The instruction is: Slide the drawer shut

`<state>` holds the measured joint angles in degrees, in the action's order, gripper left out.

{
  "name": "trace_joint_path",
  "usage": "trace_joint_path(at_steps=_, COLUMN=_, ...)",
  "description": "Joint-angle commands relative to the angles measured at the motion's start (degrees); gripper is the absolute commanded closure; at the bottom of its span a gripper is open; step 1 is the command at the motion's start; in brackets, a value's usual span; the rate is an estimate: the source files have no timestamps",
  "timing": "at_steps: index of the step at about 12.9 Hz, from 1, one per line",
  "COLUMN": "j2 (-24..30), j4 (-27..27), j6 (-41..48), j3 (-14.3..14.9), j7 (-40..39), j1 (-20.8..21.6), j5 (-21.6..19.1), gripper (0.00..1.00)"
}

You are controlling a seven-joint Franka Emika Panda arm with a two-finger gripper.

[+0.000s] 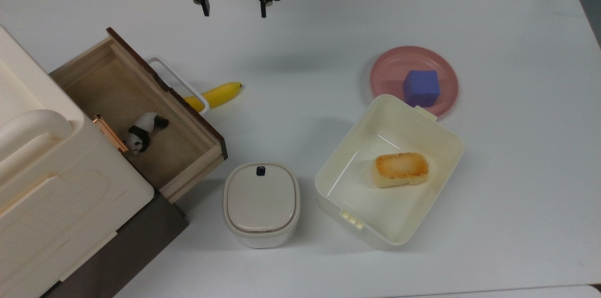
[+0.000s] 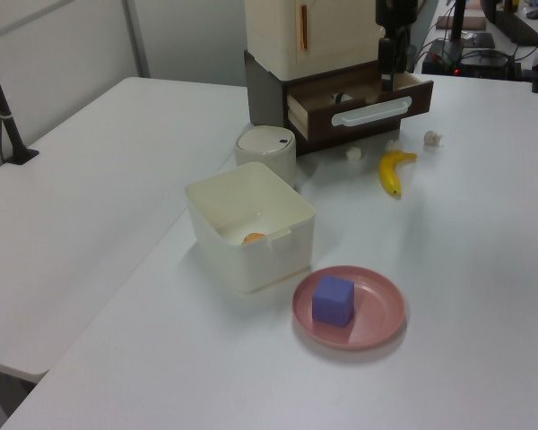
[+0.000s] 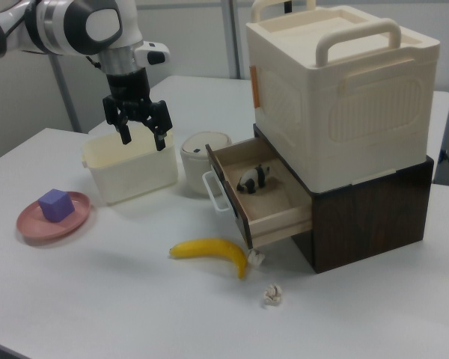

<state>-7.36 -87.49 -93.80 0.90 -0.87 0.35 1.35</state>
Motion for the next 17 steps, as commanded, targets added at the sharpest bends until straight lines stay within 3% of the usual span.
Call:
trace_joint_path(at_steps=1, j2=1.9, j4=-1.9, j6=0.1, j3=1.0, j7=-1.2, j1=0.4, j5=-0.9, gripper=0.0)
trace_joint_path(at_steps=17, j2=1.3, j4=-2.0, j6=-2.5, j3=1.1, j7=-1.9, j1=0.2, j5=-0.4, gripper=0.0)
